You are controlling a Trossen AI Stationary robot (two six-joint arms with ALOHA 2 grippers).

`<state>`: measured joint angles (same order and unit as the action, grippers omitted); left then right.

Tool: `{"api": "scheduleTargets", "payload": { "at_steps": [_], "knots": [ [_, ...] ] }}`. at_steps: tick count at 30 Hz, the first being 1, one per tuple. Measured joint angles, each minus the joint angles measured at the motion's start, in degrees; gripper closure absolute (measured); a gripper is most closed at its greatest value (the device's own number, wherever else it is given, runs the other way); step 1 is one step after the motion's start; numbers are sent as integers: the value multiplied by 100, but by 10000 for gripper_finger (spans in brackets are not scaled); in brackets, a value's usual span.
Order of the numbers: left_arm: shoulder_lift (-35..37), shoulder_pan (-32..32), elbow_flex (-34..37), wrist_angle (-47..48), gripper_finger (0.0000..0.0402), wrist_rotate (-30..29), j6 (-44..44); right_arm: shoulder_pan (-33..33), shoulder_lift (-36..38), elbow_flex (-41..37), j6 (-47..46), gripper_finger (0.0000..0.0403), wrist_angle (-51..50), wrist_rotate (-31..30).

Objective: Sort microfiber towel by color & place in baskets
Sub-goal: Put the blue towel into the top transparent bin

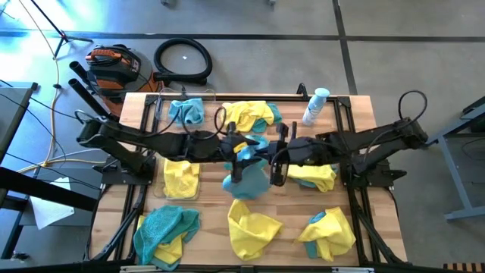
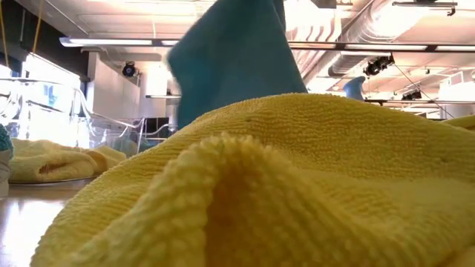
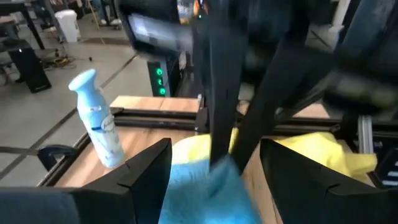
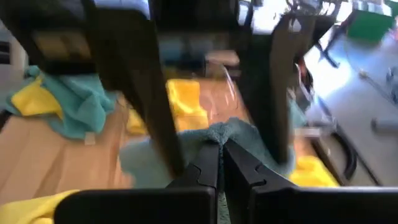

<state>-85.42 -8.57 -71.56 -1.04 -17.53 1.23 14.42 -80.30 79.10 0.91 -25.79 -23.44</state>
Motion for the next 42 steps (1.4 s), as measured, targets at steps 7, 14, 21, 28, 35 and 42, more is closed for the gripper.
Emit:
{"api": "scheduleTargets", "payload": {
  "at_steps": [7, 14, 21, 28, 35, 42],
  "knots": [
    [-55, 75, -38, 55, 167, -139, 62, -93, 358, 177, 982, 403, -12, 292],
    [-66, 188, -38, 154, 214, -280, 517, -349, 501, 193, 981, 403, -202, 299],
    [-66, 315, -36, 518, 386, -389, 915, -616, 475, 178, 587, 389, -401, 576],
    [140, 768, -28, 966, 397, -426, 404, -831, 477, 178, -91, 314, -612, 587],
    [1040, 1876, -32, 1995, 399, -144, -345, -1063, 476, 178, -651, 251, -1071, 240],
    [1920, 3387, -36, 2811, 401, 86, -1515, -1308, 296, 176, -1675, 241, -1366, 104]
  ]
}}
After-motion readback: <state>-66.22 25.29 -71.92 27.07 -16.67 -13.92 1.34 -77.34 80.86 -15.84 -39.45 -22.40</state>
